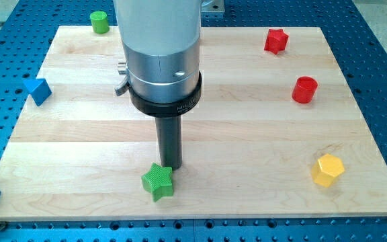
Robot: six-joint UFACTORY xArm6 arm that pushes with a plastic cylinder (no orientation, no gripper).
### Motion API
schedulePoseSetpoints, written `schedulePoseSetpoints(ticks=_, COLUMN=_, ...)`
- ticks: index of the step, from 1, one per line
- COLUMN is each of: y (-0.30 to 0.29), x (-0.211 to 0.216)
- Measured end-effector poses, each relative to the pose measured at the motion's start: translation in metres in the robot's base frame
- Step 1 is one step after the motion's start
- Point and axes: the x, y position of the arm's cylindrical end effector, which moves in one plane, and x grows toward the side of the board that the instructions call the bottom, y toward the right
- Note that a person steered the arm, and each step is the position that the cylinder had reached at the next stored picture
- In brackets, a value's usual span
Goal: Move the red star to the top right of the board
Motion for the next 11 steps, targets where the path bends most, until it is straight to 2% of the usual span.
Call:
schedulePoseSetpoints(ticks=4, y=0.0, x=0.001)
schedulePoseSetpoints(ticks=6, y=0.0, x=-0.098)
schedulePoseSetpoints(ticks=7, y=0.0, x=-0.128)
schedulePoseSetpoints(ticks=8, y=0.011, x=-0.128)
schedulePoseSetpoints(ticks=10, y=0.15, x=-0.163)
schedulePoseSetpoints(ticks=11, y=0.197, x=-0.208)
